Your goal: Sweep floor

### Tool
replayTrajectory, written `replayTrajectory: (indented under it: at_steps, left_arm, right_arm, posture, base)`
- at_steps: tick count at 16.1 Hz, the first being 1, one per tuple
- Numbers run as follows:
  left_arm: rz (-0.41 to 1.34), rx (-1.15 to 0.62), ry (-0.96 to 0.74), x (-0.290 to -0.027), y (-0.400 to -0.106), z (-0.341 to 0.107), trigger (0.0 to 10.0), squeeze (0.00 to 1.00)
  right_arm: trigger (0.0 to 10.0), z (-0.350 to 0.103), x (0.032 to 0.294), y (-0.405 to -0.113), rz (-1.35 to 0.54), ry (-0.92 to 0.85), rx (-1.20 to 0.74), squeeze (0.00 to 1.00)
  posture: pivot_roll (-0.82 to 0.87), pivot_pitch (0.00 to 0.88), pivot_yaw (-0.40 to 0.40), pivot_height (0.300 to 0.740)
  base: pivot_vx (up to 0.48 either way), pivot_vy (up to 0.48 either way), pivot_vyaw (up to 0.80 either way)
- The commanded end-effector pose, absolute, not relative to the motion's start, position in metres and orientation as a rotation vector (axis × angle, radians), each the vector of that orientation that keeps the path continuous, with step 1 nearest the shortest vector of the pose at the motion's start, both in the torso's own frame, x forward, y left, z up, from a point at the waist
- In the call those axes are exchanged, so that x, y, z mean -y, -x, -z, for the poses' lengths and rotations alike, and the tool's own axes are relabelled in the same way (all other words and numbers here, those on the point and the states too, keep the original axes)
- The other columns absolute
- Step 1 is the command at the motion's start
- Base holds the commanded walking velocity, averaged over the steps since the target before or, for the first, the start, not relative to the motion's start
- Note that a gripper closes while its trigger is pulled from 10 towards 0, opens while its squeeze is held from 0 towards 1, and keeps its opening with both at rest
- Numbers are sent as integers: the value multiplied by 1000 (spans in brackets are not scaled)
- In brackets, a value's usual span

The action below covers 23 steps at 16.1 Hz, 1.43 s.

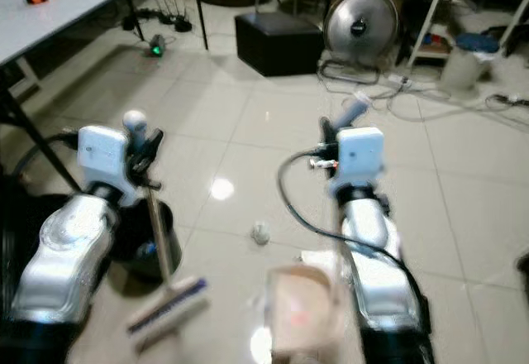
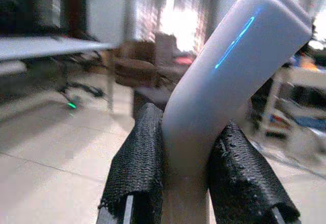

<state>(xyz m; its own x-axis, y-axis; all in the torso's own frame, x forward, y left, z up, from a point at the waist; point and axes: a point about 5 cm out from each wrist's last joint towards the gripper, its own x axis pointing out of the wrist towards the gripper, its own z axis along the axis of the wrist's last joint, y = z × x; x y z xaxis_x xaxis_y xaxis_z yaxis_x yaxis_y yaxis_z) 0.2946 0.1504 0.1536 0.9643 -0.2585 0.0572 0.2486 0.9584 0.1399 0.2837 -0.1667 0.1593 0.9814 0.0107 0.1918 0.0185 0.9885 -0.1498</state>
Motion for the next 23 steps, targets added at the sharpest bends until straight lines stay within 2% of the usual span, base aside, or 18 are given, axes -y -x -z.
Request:
replayTrajectory:
  at_steps: [1,3,7,12,17,23]
  left_arm:
    - [272,114,-133,-150,-297,-163,10000,0]
    - [284,115,-132,-149,-299,-164,10000,0]
    - [298,116,-132,-147,-300,-163,10000,0]
    - [292,108,-102,-148,-299,-159,10000,0]
    - [166,152,-80,-155,-316,-159,10000,0]
    - [32,221,-32,-154,-333,-161,10000,0]
  right_arm:
    - [10000,-169,167,-284,20,158,233,0]
    - [10000,-162,167,-280,40,112,188,0]
    - [10000,-158,165,-274,50,78,173,0]
    - [10000,-150,159,-272,55,97,145,0]
    - [10000,-139,163,-274,77,201,185,0]
    - [10000,-136,152,-293,0,160,275,0]
  posture:
    - [-70,31,48,740]
    - [-76,26,55,740]
    - [-78,22,57,740]
    - [-66,37,49,740]
    - [-33,120,39,740]
    - [28,263,41,740]
  base:
    - [337,0,0]
    - [334,0,0]
    - [333,0,-789]
    - [61,0,0]
    - [0,0,0]
    - [0,0,0]
